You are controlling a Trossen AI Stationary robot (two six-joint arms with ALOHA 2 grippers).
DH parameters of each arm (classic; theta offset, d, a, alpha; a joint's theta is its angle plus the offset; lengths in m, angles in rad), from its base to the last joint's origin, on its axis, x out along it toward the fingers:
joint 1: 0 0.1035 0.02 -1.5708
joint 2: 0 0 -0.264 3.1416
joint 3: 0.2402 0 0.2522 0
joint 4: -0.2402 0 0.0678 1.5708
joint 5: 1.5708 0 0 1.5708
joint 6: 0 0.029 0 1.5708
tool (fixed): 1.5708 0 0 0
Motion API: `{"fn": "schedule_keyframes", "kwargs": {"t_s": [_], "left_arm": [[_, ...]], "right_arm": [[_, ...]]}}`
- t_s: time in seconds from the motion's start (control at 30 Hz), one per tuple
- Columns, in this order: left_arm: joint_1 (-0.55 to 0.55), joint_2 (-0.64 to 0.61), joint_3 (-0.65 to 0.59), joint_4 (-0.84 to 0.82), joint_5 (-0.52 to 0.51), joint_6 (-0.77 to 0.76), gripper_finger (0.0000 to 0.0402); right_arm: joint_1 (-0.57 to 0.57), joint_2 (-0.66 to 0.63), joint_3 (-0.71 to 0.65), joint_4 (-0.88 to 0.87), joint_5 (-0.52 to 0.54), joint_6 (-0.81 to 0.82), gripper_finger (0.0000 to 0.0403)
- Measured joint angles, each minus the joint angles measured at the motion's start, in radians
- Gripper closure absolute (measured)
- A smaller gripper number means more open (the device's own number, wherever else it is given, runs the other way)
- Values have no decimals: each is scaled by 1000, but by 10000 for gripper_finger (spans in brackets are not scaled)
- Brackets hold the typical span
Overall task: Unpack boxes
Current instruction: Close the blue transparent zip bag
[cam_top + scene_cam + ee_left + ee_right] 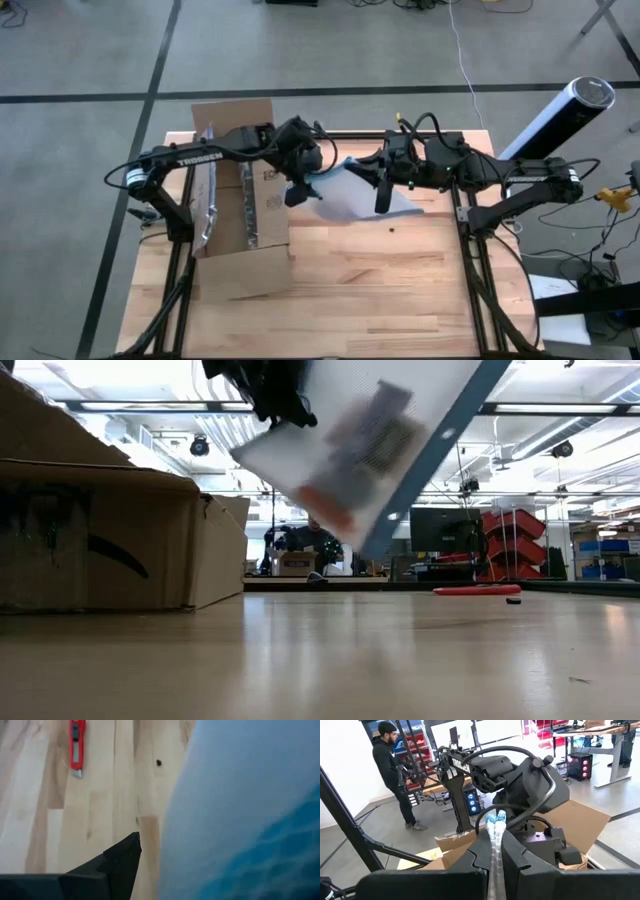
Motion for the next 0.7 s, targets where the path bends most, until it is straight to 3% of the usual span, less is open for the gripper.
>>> {"fn": "schedule_keyframes", "kwargs": {"t_s": [0.23,0.47,0.7], "left_arm": [[-9,0,0,20,-1,0,209],[-9,0,0,15,0,-4,383],[-9,-2,0,12,-1,-20,401]], "right_arm": [[-4,0,0,0,1,0,403],[-4,0,0,-2,10,-1,403],[-4,0,0,-19,15,-1,403]]}}
